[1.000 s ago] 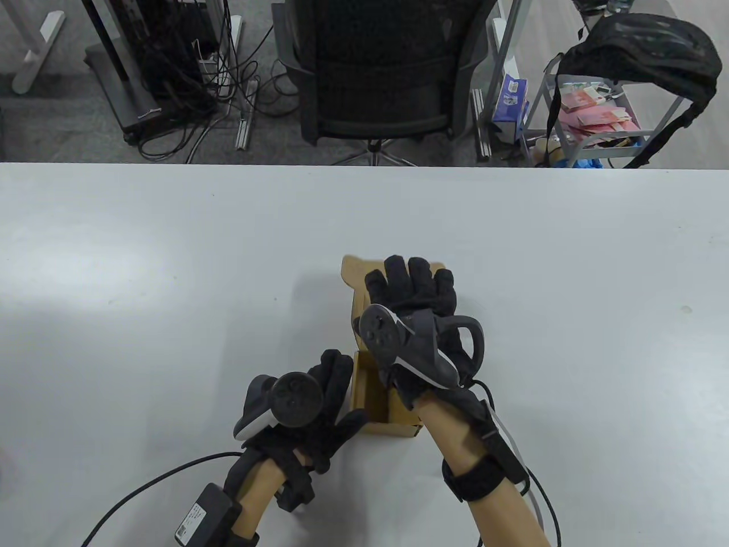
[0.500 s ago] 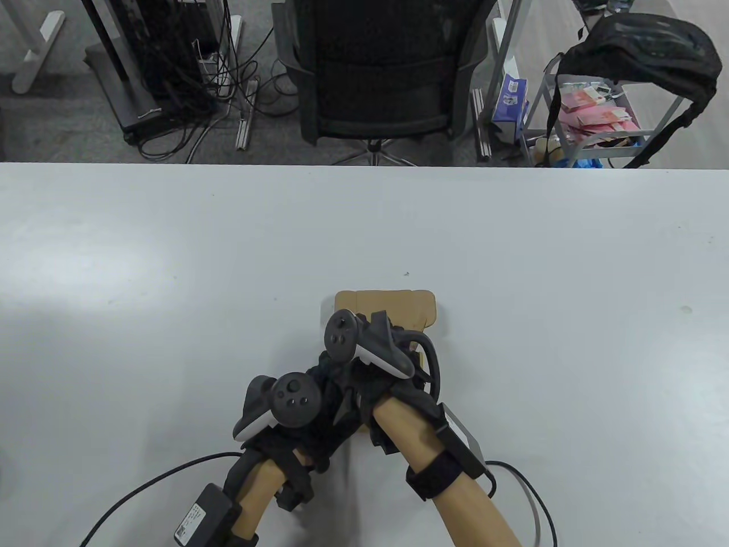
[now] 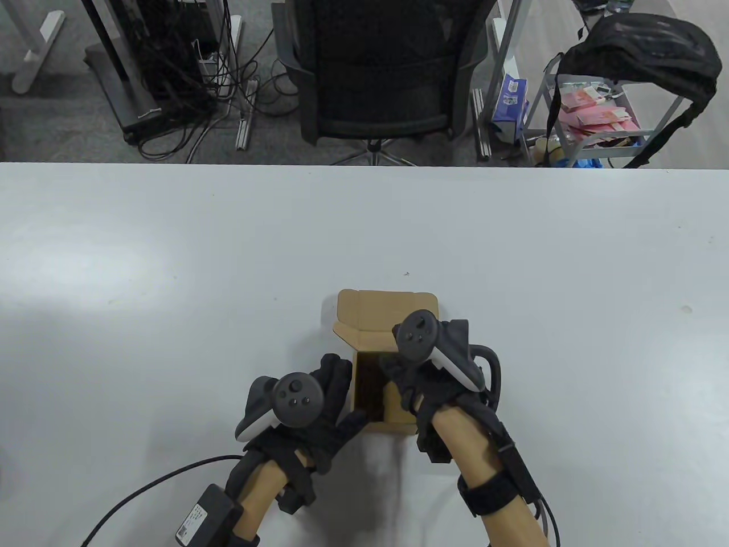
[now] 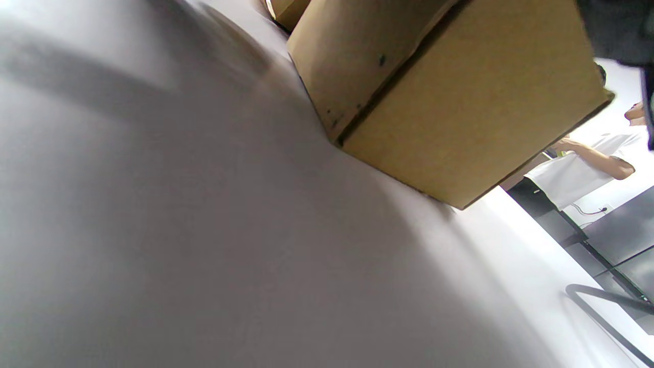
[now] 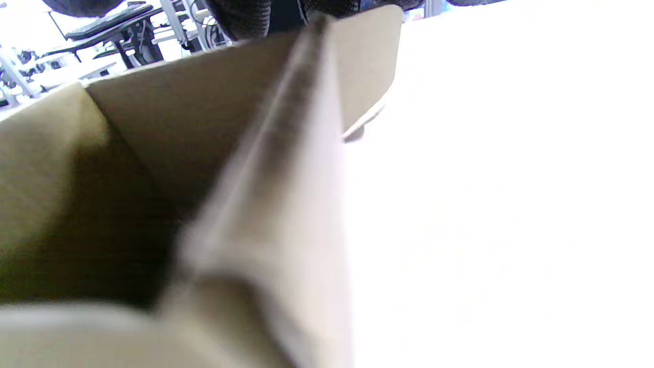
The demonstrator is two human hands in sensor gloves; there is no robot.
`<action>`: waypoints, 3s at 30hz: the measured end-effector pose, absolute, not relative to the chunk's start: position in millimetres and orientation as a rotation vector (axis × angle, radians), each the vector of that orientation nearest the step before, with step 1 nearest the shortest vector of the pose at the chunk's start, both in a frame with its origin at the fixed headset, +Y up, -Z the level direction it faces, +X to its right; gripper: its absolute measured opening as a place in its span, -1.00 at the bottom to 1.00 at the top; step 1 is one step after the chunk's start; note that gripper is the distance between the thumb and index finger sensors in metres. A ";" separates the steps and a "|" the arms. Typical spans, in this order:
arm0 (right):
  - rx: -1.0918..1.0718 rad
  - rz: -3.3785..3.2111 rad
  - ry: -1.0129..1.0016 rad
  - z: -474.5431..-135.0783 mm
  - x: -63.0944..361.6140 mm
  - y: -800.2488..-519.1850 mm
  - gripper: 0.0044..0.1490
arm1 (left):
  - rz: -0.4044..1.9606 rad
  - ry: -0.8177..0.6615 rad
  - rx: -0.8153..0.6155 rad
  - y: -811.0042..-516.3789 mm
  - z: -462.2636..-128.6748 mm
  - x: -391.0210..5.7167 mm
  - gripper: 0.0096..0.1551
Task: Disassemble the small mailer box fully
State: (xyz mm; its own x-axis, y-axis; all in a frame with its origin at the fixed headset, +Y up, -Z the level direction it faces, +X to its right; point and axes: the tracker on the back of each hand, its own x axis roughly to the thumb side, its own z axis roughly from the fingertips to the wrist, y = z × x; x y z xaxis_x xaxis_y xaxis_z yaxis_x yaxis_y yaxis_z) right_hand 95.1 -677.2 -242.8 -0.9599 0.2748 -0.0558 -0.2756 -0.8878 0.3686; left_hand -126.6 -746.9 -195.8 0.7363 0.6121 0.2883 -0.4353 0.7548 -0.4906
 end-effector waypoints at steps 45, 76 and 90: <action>-0.104 2.373 0.339 -182.6 142.7 -724.7 -0.09 | 0.601 -0.439 -0.428 -748.5 -193.1 -125.9 0.18; 0.467 2.443 -0.079 -164.0 112.7 -684.8 -0.26 | 0.602 -0.440 -0.448 -749.3 -193.2 -124.4 0.18; 0.547 2.663 0.064 -166.6 82.9 -690.9 -0.23 | 0.603 -0.443 -0.452 -750.2 -192.5 -123.2 0.19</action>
